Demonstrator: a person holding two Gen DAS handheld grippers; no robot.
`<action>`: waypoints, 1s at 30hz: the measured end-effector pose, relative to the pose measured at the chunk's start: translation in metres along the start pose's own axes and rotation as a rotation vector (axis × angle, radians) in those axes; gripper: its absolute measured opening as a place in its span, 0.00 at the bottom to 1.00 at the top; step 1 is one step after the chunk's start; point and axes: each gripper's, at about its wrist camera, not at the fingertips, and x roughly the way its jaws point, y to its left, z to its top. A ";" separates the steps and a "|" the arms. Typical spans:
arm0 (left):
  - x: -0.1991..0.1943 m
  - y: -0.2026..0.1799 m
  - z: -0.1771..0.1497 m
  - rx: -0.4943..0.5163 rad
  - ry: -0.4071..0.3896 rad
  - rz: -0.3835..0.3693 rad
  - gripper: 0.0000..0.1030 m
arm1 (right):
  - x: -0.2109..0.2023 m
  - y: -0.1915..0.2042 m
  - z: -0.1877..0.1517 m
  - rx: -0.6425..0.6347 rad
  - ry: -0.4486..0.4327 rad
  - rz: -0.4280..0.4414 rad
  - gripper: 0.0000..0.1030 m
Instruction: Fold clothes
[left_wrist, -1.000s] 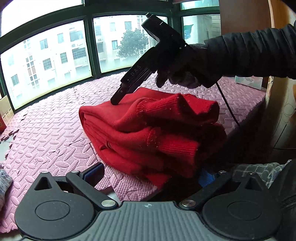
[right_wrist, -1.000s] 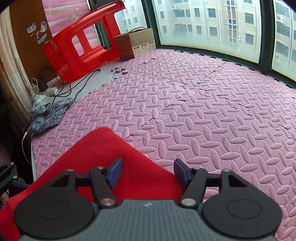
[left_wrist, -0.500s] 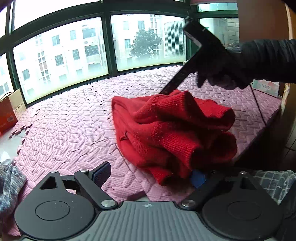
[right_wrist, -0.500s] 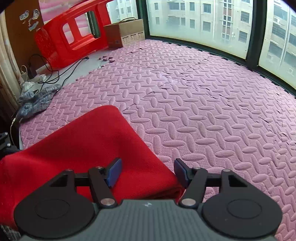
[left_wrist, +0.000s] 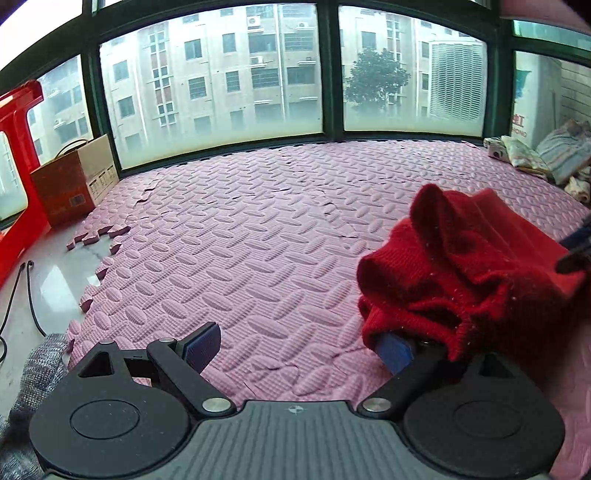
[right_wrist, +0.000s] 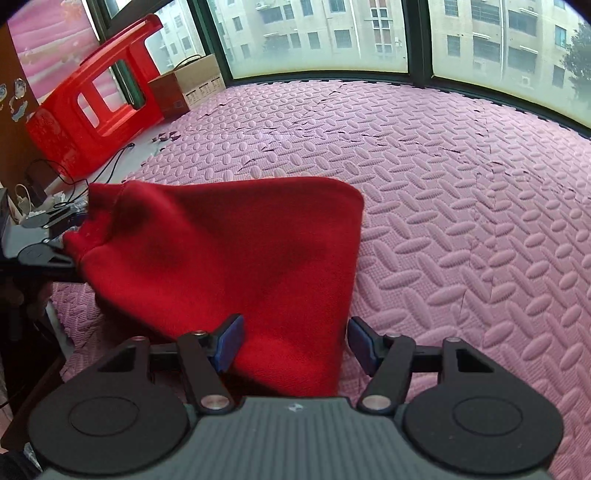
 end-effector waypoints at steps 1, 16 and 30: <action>0.000 0.003 0.002 -0.011 0.002 0.002 0.90 | -0.004 0.002 -0.005 0.006 -0.014 -0.001 0.61; -0.074 -0.001 0.060 -0.182 -0.199 -0.100 0.90 | 0.012 0.004 0.039 0.012 -0.203 -0.113 0.55; 0.000 -0.056 0.070 -0.158 -0.084 -0.200 0.43 | 0.037 0.013 0.047 -0.020 -0.236 -0.172 0.54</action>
